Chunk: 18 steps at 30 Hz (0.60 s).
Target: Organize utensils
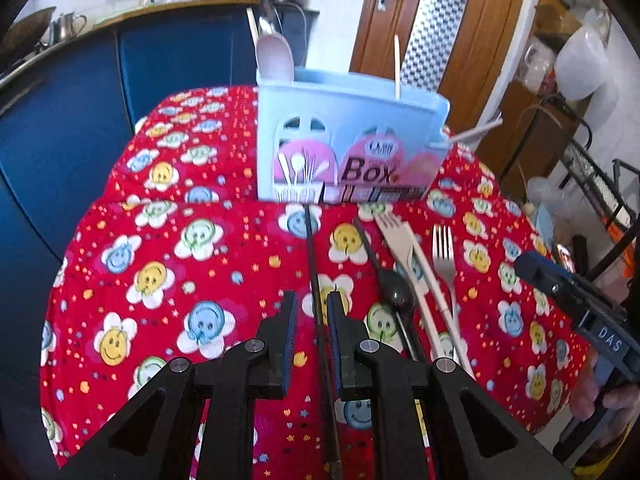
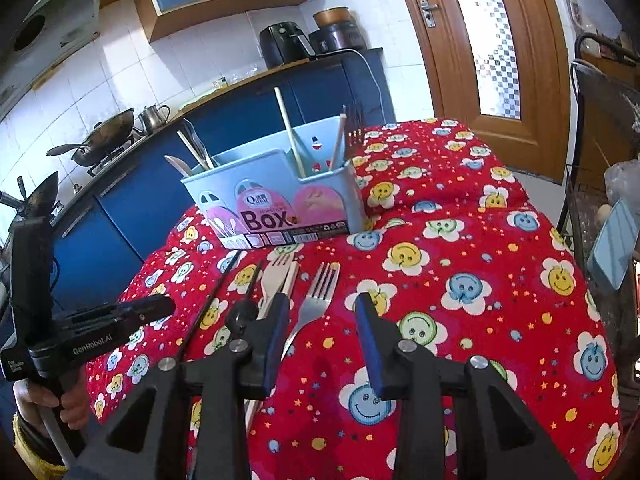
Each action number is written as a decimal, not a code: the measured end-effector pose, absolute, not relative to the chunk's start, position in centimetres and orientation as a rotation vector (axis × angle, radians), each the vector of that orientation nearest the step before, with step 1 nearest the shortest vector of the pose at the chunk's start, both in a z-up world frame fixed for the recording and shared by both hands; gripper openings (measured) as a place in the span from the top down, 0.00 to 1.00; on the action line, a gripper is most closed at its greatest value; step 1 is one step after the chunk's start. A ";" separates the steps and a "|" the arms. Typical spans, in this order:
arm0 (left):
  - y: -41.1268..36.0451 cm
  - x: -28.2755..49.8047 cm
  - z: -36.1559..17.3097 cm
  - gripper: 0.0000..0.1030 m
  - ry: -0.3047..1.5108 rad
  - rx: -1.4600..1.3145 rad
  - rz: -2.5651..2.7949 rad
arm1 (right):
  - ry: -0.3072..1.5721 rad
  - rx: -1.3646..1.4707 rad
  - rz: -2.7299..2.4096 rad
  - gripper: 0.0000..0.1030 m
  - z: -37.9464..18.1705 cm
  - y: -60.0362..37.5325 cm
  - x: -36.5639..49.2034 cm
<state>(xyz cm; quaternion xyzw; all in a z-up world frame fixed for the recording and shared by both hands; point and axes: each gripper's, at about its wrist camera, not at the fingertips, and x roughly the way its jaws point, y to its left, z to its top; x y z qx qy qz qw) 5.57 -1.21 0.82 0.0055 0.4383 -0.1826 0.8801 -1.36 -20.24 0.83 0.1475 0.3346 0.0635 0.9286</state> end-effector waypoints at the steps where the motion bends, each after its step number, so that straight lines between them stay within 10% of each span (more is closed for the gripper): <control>1: -1.3 5.6 0.6 0.86 0.922 0.016 -0.382 | 0.687 0.304 0.130 0.64 0.7 -20.3 -1.4; 18: -2.7 6.9 -1.5 0.86 1.059 0.075 -0.407 | 0.705 0.336 0.131 0.63 -0.2 -21.3 -1.1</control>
